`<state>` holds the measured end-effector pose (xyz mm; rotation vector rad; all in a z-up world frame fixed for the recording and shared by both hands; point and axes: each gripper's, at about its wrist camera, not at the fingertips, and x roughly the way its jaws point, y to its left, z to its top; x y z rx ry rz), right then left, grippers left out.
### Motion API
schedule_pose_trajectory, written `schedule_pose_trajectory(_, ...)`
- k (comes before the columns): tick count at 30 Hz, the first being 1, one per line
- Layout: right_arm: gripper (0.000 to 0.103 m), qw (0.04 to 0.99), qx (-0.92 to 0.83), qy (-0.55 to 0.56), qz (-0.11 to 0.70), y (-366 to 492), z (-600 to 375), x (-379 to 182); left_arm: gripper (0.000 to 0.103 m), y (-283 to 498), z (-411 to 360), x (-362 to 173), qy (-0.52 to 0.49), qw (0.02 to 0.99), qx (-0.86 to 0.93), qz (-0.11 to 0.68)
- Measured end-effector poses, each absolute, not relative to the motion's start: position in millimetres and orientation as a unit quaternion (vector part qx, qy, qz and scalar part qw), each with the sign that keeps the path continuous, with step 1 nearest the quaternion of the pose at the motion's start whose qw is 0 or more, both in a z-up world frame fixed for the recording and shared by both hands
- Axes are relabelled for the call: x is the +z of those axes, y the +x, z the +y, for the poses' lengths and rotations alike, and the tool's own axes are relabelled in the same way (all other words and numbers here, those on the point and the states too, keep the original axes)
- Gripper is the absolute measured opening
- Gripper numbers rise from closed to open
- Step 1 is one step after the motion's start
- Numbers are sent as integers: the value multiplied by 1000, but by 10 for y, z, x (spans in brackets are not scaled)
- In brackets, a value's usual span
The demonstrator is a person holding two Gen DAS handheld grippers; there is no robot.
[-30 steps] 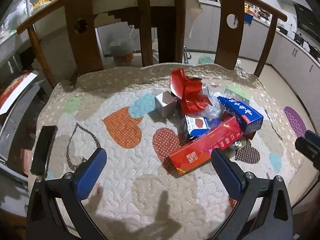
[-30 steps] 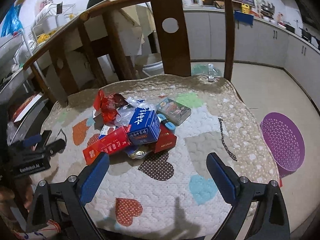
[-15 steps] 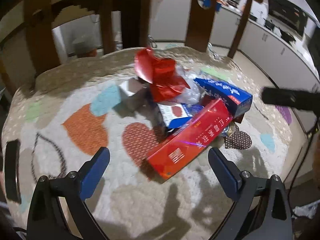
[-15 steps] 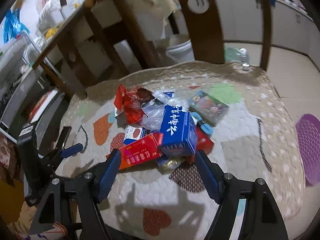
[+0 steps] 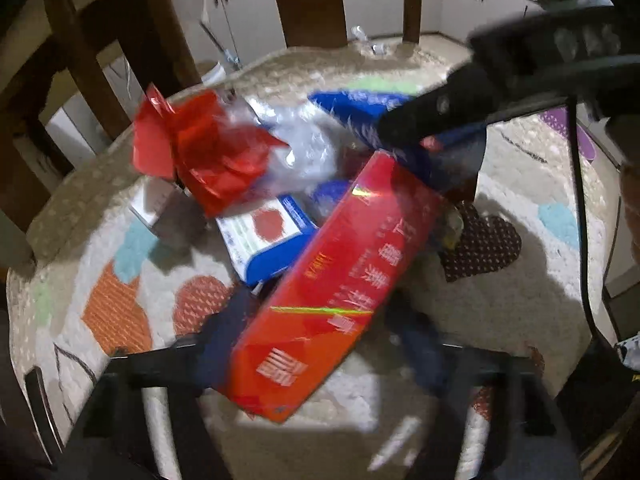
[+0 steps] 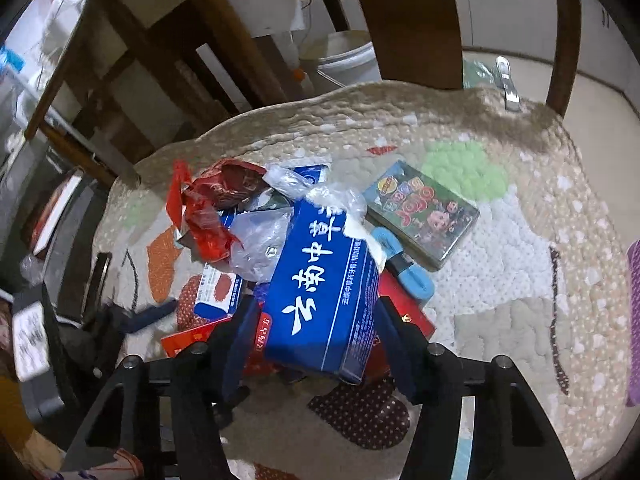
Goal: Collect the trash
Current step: 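Grasp the red box with the left tool while the right tool grasps the blue box, then carry both boxes to the purple basket and open both tools over it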
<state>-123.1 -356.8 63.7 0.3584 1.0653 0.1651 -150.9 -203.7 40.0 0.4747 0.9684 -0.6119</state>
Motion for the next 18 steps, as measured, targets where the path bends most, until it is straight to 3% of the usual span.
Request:
schedule_pose_trajectory(2, 63, 843, 81, 179, 500, -1245, -3611, 629, 56, -1517, -2013, 437, 212, 819, -278, 455)
schedule_pose_trajectory(3, 63, 843, 84, 185, 498, -1257, -3629, 632, 43, -1517, -1975, 471, 196, 820, -277, 461)
schedule_pose_trajectory(4, 63, 844, 87, 189, 494, -1280, -3652, 641, 39, -1508, -1937, 494, 176, 818, -278, 471)
schedule_pose_trajectory(10, 59, 850, 99, 215, 471, -1480, -3817, 721, 38, -1588, -1710, 671, 110, 828, -261, 484)
schedule_pose_trajectory(18, 59, 859, 88, 263, 431, -1833, -4228, 868, 38, -1819, -1926, 1059, 114, 833, -286, 459)
